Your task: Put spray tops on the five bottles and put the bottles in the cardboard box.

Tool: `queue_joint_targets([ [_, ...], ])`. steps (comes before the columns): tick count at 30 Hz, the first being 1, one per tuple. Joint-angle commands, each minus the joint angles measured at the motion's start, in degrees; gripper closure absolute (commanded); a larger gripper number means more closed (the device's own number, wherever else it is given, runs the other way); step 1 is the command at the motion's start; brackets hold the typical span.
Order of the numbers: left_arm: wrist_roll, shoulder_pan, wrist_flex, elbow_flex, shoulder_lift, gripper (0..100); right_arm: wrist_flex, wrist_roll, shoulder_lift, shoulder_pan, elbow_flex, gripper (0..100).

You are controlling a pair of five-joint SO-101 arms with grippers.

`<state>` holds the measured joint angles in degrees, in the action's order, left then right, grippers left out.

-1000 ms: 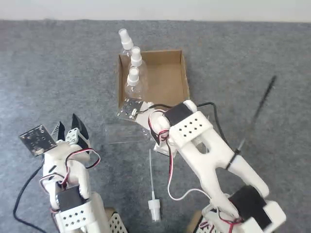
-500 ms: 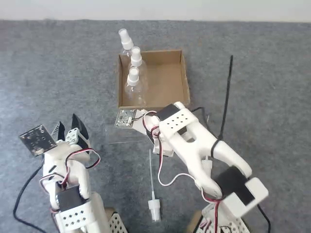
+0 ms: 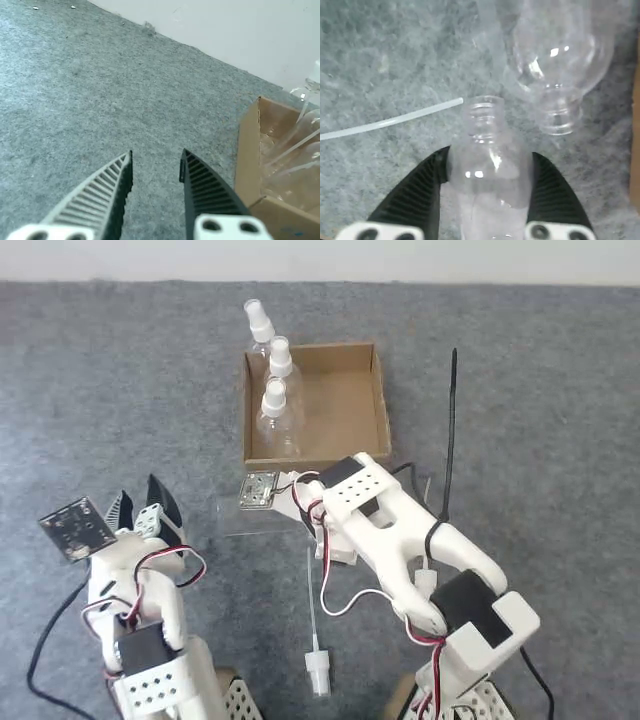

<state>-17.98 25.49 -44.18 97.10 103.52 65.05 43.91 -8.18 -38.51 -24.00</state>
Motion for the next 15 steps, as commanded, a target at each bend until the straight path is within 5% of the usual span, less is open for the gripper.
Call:
queue_joint_targets([
  [1, 0.4, 0.2, -0.3, -0.6, 1.0, 86, -0.7, -4.4, 0.9, 0.5, 2.1, 91.2],
  [10, 0.4, 0.2, -0.3, -0.6, 1.0, 86, -0.1, -20.0, 0.9, 0.4, 4.8, 91.2],
  [15, 0.4, 0.2, -0.3, -0.6, 1.0, 86, 0.5, -20.3, 0.7, 0.4, 4.8, 89.1],
])
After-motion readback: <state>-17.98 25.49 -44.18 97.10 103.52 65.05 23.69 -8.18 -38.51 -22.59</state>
